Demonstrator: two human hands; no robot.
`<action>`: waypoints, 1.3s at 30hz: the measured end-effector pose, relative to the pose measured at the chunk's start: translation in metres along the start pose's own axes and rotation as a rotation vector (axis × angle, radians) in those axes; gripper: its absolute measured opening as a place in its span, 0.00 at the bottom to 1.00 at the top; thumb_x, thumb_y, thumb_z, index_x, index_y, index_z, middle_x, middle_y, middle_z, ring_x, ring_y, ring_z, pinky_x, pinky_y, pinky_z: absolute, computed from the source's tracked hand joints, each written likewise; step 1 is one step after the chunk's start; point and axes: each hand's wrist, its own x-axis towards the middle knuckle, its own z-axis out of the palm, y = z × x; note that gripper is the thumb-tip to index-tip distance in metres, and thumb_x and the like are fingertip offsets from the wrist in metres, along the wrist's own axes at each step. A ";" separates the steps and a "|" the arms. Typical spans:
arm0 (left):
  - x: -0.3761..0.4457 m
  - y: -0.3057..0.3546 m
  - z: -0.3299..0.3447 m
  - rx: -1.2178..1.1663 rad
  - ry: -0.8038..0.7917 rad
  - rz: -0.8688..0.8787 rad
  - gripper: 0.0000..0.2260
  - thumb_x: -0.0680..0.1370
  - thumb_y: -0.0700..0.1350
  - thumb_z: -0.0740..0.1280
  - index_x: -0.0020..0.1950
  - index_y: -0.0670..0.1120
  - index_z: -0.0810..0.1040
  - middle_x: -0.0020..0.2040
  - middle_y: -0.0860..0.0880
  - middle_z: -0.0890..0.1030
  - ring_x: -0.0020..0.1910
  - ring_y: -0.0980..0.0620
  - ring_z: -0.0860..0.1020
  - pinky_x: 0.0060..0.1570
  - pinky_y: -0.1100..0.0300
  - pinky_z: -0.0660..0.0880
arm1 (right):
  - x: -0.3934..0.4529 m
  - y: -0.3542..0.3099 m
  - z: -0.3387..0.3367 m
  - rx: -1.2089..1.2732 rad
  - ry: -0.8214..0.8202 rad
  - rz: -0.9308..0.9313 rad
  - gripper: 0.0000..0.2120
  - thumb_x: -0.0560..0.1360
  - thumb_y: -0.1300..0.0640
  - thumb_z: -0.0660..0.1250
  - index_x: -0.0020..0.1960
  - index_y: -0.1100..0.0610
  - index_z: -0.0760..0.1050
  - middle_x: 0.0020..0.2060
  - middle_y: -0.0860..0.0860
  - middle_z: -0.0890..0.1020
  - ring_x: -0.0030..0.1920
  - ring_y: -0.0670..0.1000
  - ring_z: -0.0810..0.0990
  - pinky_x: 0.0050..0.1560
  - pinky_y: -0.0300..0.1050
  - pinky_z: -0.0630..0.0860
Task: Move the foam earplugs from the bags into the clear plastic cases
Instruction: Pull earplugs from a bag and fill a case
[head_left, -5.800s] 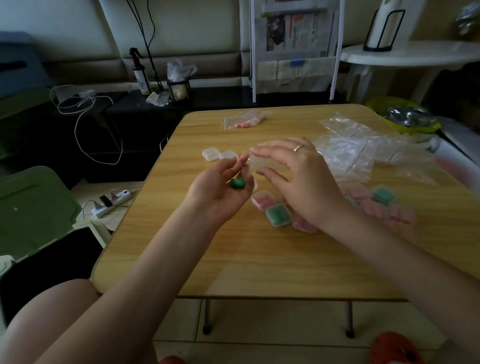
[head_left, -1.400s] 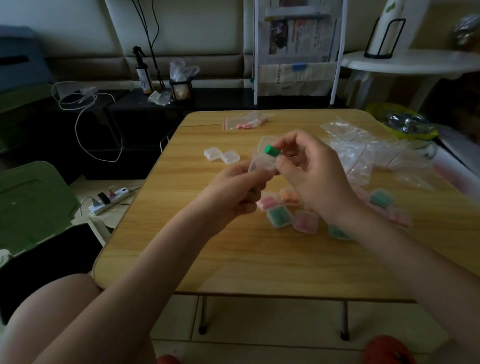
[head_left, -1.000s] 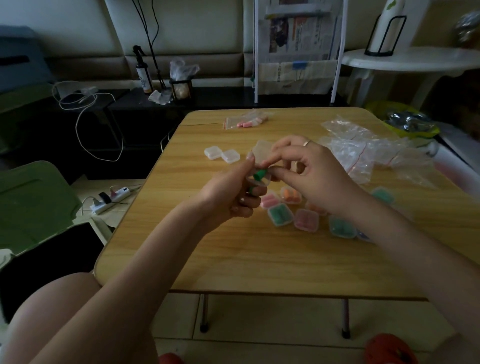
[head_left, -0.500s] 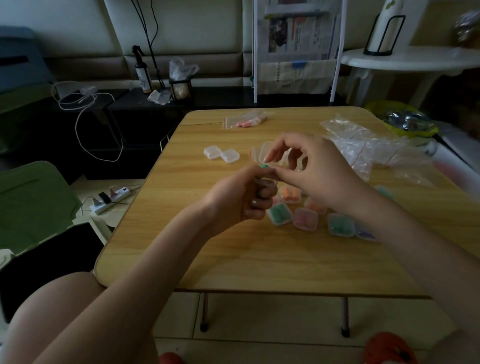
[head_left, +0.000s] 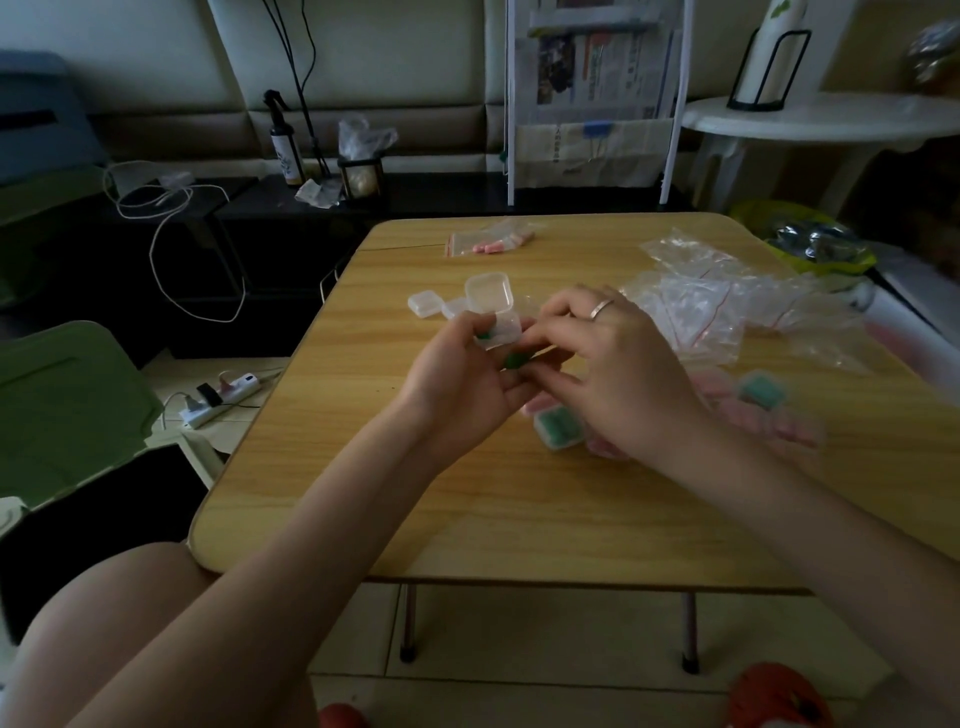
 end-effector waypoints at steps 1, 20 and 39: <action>-0.001 0.000 0.000 -0.017 -0.004 -0.007 0.18 0.81 0.45 0.50 0.55 0.37 0.75 0.45 0.41 0.83 0.47 0.46 0.82 0.52 0.56 0.76 | 0.000 0.000 0.000 -0.031 0.022 -0.013 0.09 0.67 0.61 0.75 0.47 0.57 0.81 0.46 0.49 0.80 0.48 0.53 0.76 0.46 0.55 0.75; 0.003 -0.007 0.000 0.176 0.101 0.031 0.10 0.78 0.33 0.56 0.56 0.38 0.75 0.45 0.43 0.82 0.44 0.50 0.82 0.49 0.58 0.80 | 0.005 0.007 -0.014 0.353 -0.048 0.252 0.10 0.72 0.65 0.71 0.48 0.52 0.83 0.44 0.47 0.82 0.47 0.42 0.78 0.49 0.31 0.73; -0.003 -0.007 0.006 0.113 0.126 0.054 0.14 0.83 0.41 0.53 0.60 0.34 0.72 0.50 0.37 0.82 0.46 0.47 0.83 0.45 0.58 0.81 | 0.009 -0.002 -0.014 0.185 -0.075 0.128 0.10 0.70 0.69 0.70 0.47 0.56 0.78 0.42 0.46 0.77 0.44 0.42 0.75 0.47 0.31 0.72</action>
